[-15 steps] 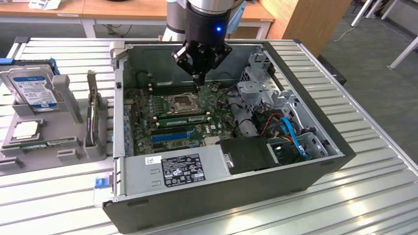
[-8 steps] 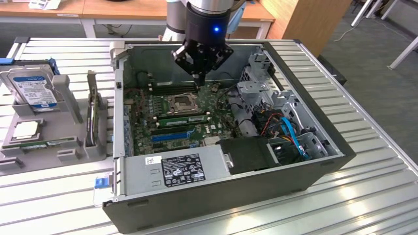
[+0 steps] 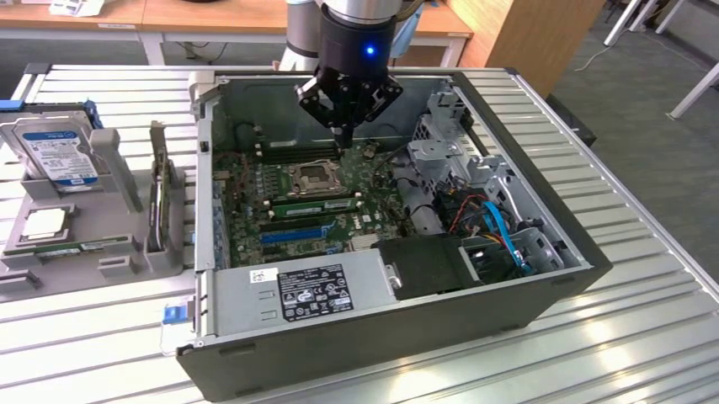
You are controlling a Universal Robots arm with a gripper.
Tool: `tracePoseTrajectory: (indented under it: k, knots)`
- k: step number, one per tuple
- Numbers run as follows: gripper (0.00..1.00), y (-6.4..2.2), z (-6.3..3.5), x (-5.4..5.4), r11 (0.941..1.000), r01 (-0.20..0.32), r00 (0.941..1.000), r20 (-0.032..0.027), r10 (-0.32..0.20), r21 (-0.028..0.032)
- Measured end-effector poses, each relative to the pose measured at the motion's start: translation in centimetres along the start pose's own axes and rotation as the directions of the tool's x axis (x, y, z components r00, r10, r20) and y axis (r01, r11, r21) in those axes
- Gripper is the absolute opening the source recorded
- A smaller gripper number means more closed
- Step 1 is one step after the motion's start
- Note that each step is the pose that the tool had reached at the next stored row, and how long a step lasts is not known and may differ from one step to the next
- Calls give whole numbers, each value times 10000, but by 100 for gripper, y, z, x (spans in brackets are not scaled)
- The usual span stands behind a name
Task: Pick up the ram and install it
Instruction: 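Press down the ram until it locks into place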
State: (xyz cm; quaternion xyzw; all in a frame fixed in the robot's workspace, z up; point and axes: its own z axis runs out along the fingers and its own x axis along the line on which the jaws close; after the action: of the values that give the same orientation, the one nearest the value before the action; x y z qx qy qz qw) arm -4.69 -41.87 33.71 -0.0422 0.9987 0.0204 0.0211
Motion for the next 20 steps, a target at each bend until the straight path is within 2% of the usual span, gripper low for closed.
tracePoseTrajectory:
  k: [3, 15, 19, 20]
  knots:
    - [10, 0, 0, 1, 10000, -2, 10000, -9, 2, 0]
    - [10, 7, -3, 83, 10000, -16, 9999, -129, 16, -24]
    - [10, 11, -5, 128, 10000, -37, 9998, -178, 37, -29]
    - [10, 11, -6, 132, 10000, -45, 9998, -213, 44, -30]
